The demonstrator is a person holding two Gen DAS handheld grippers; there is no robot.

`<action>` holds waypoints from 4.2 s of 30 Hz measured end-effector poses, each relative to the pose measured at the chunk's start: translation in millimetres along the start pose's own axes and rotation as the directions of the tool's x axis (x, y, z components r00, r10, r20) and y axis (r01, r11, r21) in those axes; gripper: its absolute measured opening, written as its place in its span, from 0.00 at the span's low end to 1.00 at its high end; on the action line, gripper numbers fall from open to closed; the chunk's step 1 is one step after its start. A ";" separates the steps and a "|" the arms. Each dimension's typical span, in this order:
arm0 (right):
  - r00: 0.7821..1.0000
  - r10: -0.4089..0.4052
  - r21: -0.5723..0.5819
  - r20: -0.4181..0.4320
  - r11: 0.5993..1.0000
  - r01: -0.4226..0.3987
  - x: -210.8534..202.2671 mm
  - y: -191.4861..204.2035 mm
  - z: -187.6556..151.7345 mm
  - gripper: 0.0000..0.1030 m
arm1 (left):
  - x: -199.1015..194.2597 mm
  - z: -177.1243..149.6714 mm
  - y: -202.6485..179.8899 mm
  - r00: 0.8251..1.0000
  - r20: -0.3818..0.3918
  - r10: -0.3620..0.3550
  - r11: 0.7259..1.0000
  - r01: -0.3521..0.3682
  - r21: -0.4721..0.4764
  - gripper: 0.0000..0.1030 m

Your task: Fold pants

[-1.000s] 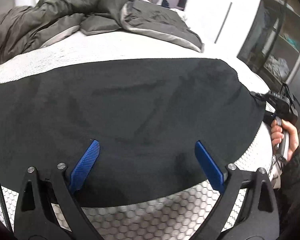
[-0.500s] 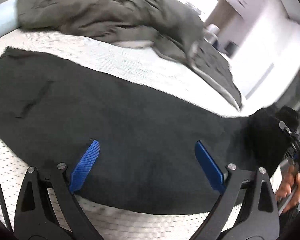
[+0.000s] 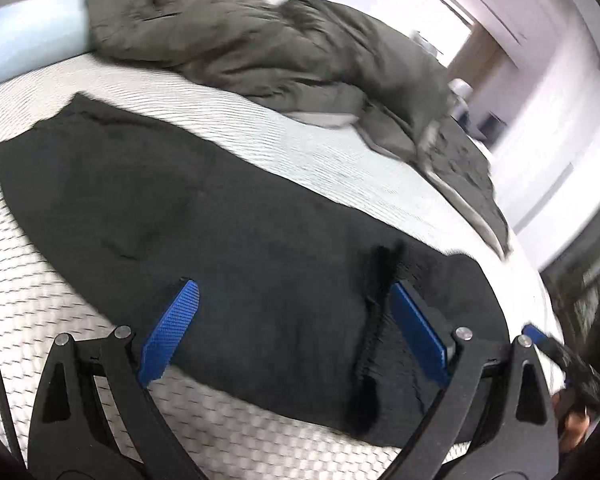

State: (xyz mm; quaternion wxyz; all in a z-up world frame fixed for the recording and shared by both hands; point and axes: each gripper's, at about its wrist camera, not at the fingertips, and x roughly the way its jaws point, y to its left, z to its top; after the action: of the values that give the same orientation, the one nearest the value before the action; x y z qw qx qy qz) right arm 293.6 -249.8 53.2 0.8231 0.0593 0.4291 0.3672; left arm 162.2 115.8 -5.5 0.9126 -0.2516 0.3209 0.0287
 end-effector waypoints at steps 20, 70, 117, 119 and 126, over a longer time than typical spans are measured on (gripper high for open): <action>0.979 -0.184 0.213 -0.090 0.956 0.200 -35.0 -90.1 -50.6 0.70 | 80.0 11.0 -66.1 0.911 -0.341 -0.234 0.967 0.253 0.012 0.73; 0.980 0.145 0.365 -0.135 0.927 -0.087 -3.3 -65.7 -91.3 0.13 | 66.1 -47.1 -167.7 0.959 -0.243 -0.146 0.934 0.214 0.285 0.76; 0.988 0.119 0.419 -0.100 0.906 -0.066 20.5 -96.2 -54.4 0.11 | -0.6 -224.3 -274.4 0.966 -0.205 -0.158 0.541 0.258 0.800 0.02; 0.988 0.132 0.425 -0.075 0.901 -0.088 19.8 -98.0 -50.9 0.09 | -5.2 -223.8 -270.8 0.963 -0.211 -0.166 0.531 0.268 0.804 0.01; 0.992 0.128 0.528 0.013 0.841 -0.115 20.0 -125.7 -44.0 0.09 | -8.5 -223.5 -265.0 0.954 -0.241 -0.176 0.511 0.298 0.806 0.01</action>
State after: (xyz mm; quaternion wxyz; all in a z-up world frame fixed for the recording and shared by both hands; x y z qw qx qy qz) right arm 337.4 -337.2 -39.4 0.7453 0.3059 0.5182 0.2872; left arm 84.5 -221.1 -32.7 0.8940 0.1699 0.3161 -0.2685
